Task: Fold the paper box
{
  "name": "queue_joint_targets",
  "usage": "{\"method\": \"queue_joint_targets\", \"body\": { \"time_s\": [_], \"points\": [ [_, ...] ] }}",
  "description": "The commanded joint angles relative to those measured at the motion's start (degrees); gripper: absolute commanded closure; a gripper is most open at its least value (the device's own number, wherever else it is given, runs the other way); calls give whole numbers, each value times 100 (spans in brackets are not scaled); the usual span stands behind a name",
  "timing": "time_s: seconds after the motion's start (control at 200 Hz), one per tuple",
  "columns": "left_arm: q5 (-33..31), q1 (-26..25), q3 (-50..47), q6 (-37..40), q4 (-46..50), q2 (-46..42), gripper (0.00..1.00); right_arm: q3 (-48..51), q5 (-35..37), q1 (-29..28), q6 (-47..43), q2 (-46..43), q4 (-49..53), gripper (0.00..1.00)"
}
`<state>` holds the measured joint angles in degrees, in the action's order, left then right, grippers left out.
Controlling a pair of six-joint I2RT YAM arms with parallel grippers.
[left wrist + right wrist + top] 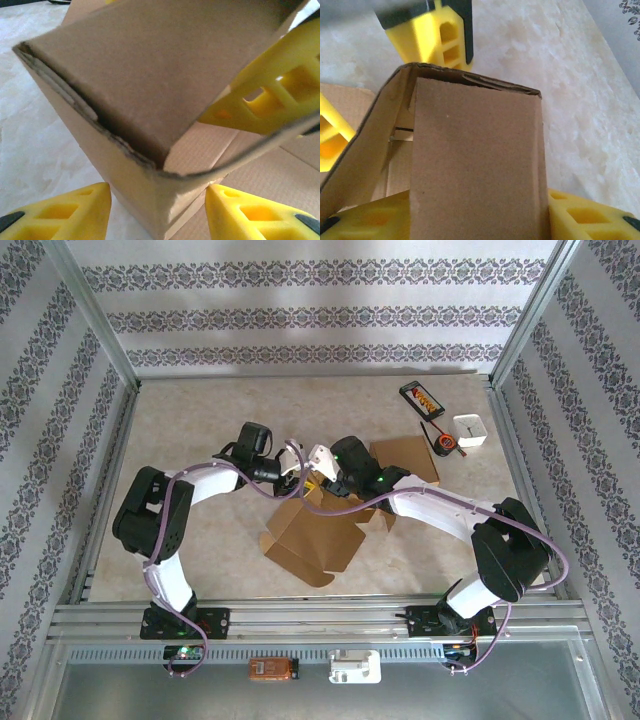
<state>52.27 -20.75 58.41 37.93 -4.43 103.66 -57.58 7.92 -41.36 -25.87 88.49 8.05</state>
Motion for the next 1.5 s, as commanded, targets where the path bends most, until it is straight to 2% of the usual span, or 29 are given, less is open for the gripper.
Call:
{"method": "queue_joint_targets", "body": {
  "time_s": [0.0, 0.125, 0.335, 0.475, 0.615, 0.904, 1.099, 1.164, 1.259, 1.324, 1.494],
  "points": [
    [-152, -170, -133, -541, -911, 199, 48, 46, -212, -55, 69, -104, -26, 44],
    [-340, -204, -220, -1220, -1736, 358, 51, 65, -285, -63, 109, -108, -15, 44],
    [-772, -227, -496, -2587, -3221, 570, 68, 110, -268, -73, 150, -104, -23, 42],
    [-1224, -271, -564, -2810, -3226, 520, 77, 86, -310, -57, 287, -255, 25, 35],
    [-1572, -314, -489, -2883, -2900, 434, 85, -16, -874, 70, 888, -560, 87, 25],
    [-1565, -346, -324, -2818, -2498, 462, 87, -53, -2786, 1076, 2495, -949, -17, 16],
    [-1443, -372, -390, -2611, -2247, 318, 88, -173, -3421, 1689, 4067, -812, -7, 15],
    [-1422, -385, -351, -2566, -2149, 302, 88, -215, -3640, 1822, 4449, -600, -40, 21],
    [-1426, -387, -251, -2558, -2057, 348, 88, -388, -3938, 1856, 4508, -163, 37, 31],
    [-1430, -400, -188, -2563, -2061, 391, 87, -459, -4229, 1849, 4549, 87, -28, 33],
    [-1320, -402, 19, -2541, -2093, 560, 73, -602, -4423, 1819, 4626, 551, -150, 41]
  ]
}}
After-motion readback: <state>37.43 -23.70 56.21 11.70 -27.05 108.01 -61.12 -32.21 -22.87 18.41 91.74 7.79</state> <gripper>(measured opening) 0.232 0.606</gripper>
